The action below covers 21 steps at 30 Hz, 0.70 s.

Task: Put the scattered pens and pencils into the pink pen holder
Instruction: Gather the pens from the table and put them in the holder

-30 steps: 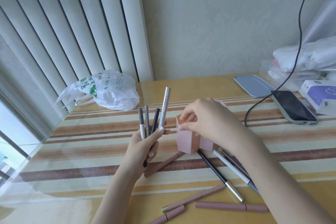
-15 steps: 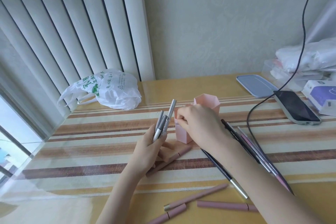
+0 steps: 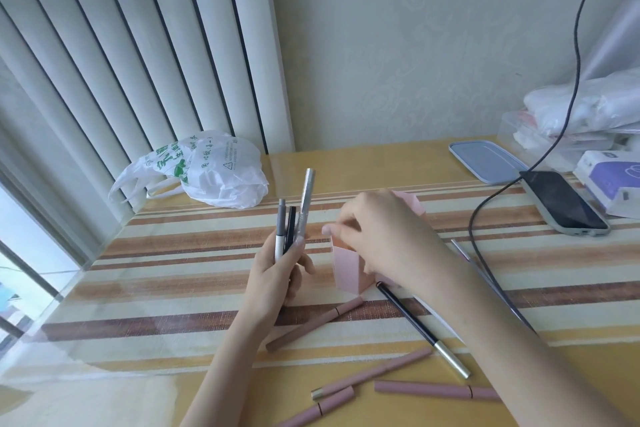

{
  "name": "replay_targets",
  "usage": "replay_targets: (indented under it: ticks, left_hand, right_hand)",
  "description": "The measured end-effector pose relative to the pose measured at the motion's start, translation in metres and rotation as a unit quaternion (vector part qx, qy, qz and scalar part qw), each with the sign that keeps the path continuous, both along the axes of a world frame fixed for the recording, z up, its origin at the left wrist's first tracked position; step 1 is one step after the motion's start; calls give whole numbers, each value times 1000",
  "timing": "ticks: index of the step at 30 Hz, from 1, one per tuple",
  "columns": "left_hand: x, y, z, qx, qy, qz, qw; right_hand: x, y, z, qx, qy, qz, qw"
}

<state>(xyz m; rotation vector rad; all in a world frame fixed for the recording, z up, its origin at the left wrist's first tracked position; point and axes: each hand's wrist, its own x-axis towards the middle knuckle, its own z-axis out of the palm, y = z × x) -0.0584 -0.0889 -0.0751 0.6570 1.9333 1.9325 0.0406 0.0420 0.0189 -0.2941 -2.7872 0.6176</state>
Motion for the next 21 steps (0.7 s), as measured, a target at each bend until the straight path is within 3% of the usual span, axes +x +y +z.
replay_targets:
  ticks: [4, 9, 13, 17, 21]
  left_hand:
    - [1, -3, 1, 37, -28, -77, 996]
    - [0, -6, 1, 26, -15, -125, 992]
    - [2, -5, 4, 38, -25, -118, 992]
    - [-3, -7, 5, 83, -82, -91, 989]
    - [-4, -4, 5, 97, -116, -61, 987]
  right_hand:
    - [-2, -2, 2, -63, 153, -21, 986]
    - [-4, -1, -1, -228, 214, -9, 950]
    - [-5, 7, 4, -303, 245, 3, 921]
    - [3, 25, 21, -241, 332, -2, 912]
    - [8, 41, 22, -209, 245, -7, 947]
